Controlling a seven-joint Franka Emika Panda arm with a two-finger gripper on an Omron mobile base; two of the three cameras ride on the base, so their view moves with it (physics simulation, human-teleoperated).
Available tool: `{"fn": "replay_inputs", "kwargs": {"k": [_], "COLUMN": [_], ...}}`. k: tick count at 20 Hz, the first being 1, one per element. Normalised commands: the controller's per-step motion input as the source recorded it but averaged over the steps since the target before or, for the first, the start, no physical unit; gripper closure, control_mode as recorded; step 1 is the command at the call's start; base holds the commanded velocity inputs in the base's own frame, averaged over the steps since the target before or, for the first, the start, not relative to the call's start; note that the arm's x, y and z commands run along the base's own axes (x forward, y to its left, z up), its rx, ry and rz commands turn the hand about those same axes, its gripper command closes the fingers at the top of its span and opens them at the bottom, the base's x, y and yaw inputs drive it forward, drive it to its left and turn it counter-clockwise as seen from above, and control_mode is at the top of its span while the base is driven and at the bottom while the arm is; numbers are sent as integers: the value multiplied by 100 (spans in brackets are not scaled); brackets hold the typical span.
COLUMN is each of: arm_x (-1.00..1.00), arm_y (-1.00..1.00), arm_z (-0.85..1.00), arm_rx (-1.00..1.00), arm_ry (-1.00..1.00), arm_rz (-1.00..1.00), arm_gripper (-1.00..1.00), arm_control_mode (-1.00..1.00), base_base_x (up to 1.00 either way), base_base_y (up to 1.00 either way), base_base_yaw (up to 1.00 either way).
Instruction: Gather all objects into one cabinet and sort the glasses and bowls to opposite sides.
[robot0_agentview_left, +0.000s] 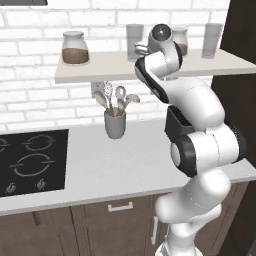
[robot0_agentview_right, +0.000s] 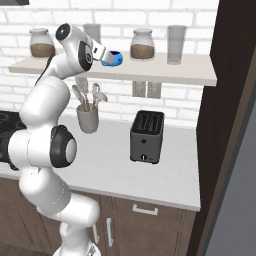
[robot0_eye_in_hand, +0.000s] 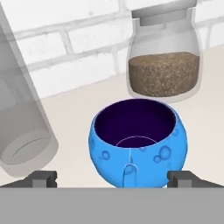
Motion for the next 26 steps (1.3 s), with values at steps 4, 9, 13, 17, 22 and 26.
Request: {"fn": "replay_inputs", "kwargs": {"k": [4,9,13,17,22,26], "arm_x": [3,0,0,4,0,3], "arm_y": [0,0,0,-2,0,0], "arm_z": [0,-1,-17,-17,0,0], "arm_rx": [0,0,2,4,0,0], "arm_ry": [1,0,0,0,0,0], "arm_rz": [0,0,0,0,0,0], "arm_gripper": [-100,-100,-100,-100,-100,-100], "arm_control_mode": [-100,-100,-100,-100,-100,-100], "base_base_x": [0,0,0,0,0,0], "base_base_y": [0,0,0,0,0,0], "base_base_yaw": [0,0,0,0,0,0]}}
